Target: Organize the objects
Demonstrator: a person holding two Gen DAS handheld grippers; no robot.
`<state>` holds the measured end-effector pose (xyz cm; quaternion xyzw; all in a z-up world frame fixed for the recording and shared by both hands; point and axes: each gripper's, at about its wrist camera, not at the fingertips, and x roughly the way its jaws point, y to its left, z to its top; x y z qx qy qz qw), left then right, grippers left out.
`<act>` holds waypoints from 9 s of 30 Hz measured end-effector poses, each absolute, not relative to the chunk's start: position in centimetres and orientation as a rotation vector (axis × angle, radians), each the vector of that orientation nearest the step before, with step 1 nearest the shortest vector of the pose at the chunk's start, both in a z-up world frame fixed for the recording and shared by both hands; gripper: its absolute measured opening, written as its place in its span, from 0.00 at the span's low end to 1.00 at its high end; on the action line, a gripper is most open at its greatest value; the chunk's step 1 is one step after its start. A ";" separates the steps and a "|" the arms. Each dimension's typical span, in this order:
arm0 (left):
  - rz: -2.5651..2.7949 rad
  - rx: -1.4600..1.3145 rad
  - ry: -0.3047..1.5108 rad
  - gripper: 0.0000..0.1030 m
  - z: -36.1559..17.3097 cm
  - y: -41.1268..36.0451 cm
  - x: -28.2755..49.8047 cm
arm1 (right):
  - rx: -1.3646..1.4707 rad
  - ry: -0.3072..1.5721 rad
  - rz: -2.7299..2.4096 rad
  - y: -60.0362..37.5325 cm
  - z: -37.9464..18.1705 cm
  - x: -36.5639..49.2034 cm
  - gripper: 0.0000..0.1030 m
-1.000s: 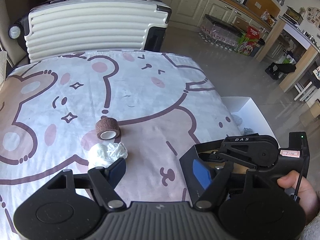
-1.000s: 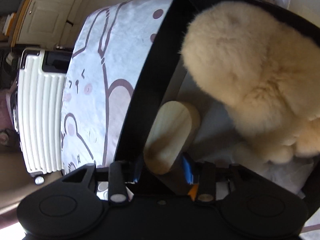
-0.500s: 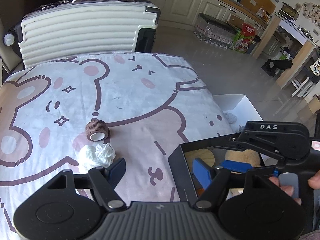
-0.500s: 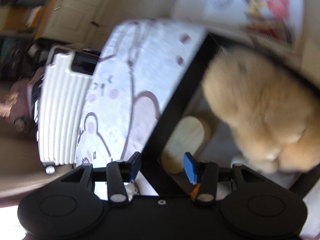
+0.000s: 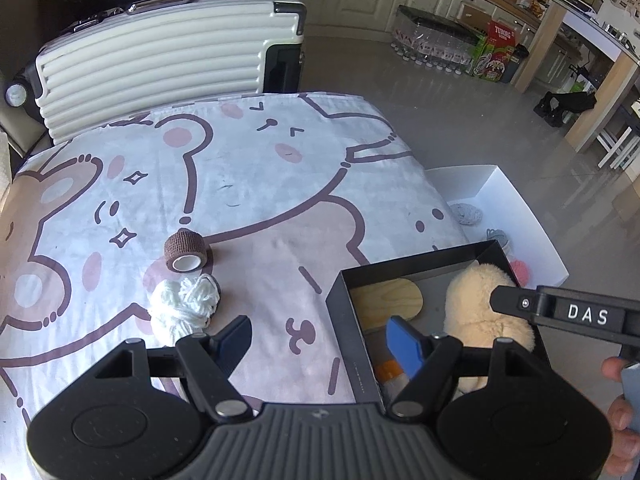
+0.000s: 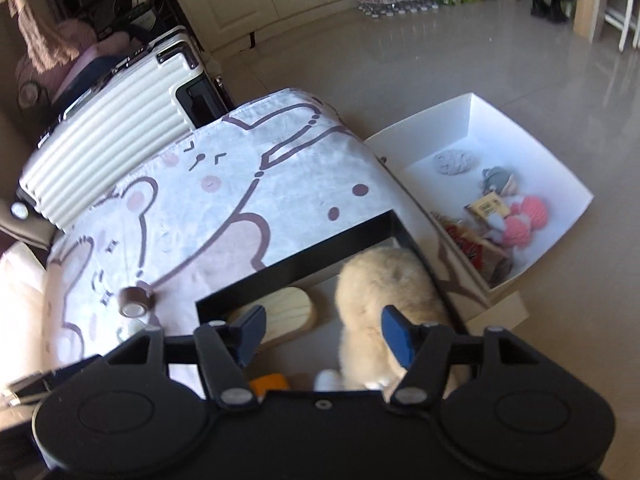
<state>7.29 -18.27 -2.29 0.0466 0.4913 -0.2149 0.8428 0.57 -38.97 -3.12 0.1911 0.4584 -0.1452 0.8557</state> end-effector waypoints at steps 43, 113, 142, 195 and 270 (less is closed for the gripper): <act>-0.395 0.167 1.028 1.00 -3.8 -18.2 5.1 | 0.153 0.951 -0.379 -40.1 -3.3 -4.6 1.00; -0.170 0.033 0.970 1.00 -4.2 -2.9 8.9 | 0.049 0.898 -0.123 -26.7 -5.0 4.2 1.00; -0.408 0.143 1.001 0.74 -9.6 -8.9 12.2 | 0.262 0.993 0.051 -23.7 -7.1 15.2 0.91; -0.444 0.223 1.066 0.41 -13.2 -10.3 14.8 | 0.295 1.099 0.088 -23.3 -11.4 17.9 0.42; -0.237 0.012 0.967 0.39 0.1 -8.6 7.7 | 0.102 0.886 0.037 -29.4 -0.5 2.8 0.42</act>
